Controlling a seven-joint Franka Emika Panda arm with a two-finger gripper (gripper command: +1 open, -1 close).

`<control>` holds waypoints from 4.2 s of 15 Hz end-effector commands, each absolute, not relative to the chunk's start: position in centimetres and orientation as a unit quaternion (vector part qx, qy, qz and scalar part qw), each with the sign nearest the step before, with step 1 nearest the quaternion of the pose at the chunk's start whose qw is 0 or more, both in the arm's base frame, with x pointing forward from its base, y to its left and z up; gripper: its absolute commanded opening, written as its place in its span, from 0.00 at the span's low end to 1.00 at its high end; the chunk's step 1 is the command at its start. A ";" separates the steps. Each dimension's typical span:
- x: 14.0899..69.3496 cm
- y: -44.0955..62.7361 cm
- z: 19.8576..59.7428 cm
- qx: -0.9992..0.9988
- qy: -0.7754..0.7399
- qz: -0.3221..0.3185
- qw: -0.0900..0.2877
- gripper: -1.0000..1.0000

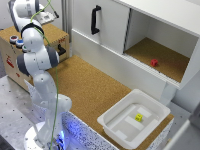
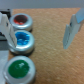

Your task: Move the blue light switch to turn on the blue light

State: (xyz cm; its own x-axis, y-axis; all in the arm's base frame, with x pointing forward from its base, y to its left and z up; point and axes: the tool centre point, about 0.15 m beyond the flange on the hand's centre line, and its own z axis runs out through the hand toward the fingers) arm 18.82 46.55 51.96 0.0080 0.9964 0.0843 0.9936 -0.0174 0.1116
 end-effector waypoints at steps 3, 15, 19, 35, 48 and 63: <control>14.8 53.6 52.3 0.598 0.800 0.047 -0.025 1.00; 18.6 55.6 50.1 0.651 0.757 0.001 0.051 0.00; 18.1 56.0 50.3 0.669 0.742 0.005 0.035 0.00; 16.5 55.4 47.2 0.694 0.719 -0.030 0.032 0.00; 16.0 52.5 51.6 0.747 0.664 -0.002 0.044 0.00; 16.5 52.3 52.2 0.836 0.548 0.034 0.011 1.00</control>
